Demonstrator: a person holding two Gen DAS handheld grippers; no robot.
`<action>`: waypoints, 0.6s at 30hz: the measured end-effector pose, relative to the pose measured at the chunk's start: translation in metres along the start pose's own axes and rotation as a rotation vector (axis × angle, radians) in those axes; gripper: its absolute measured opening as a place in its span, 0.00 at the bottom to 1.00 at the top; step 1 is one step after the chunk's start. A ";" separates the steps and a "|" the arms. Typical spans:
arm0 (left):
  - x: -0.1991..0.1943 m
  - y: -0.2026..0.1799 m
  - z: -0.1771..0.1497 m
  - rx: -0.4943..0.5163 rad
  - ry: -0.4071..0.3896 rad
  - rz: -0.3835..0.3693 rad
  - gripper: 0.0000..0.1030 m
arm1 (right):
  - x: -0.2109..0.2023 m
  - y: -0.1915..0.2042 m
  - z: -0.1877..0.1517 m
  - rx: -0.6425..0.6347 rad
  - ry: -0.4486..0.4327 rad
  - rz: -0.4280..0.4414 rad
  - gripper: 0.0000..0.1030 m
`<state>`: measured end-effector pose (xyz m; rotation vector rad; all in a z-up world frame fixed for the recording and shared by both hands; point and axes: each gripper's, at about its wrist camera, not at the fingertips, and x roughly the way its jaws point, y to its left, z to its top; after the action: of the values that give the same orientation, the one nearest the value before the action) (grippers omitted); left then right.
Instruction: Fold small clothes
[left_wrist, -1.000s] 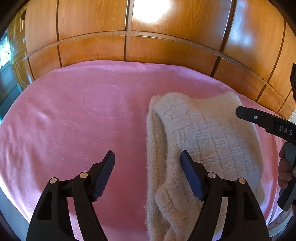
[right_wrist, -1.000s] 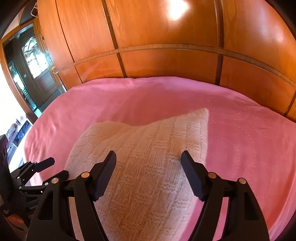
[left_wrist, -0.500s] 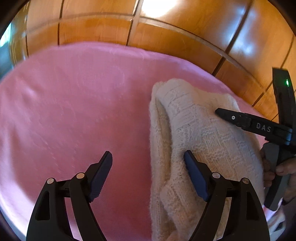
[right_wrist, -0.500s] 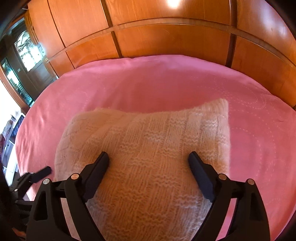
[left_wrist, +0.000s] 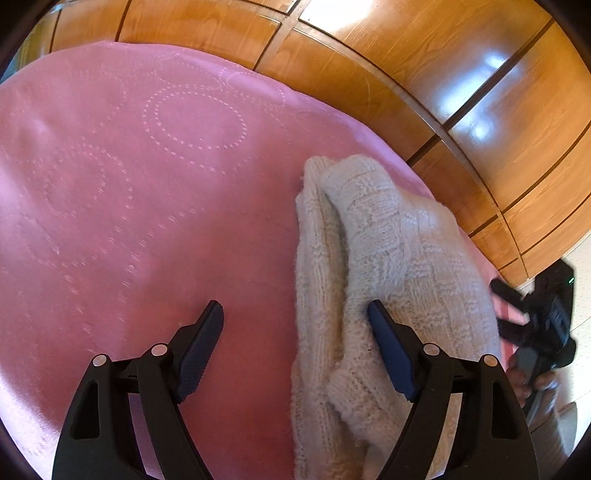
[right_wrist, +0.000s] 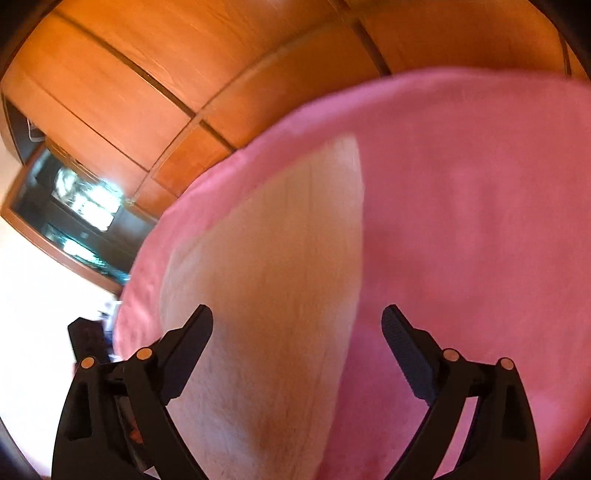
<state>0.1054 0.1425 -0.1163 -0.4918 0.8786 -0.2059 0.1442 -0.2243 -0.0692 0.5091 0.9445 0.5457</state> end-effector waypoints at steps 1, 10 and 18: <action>0.001 0.000 0.001 0.003 0.001 -0.007 0.73 | 0.007 -0.002 -0.005 0.013 0.026 0.044 0.87; 0.002 0.005 -0.004 -0.094 0.027 -0.234 0.25 | 0.021 0.022 -0.020 0.004 0.064 0.129 0.49; -0.008 -0.052 -0.012 -0.047 0.011 -0.338 0.21 | -0.046 0.063 -0.032 -0.130 -0.061 0.127 0.43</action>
<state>0.0923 0.0969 -0.0914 -0.6832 0.8087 -0.4978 0.0815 -0.2013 -0.0178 0.4677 0.8166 0.6984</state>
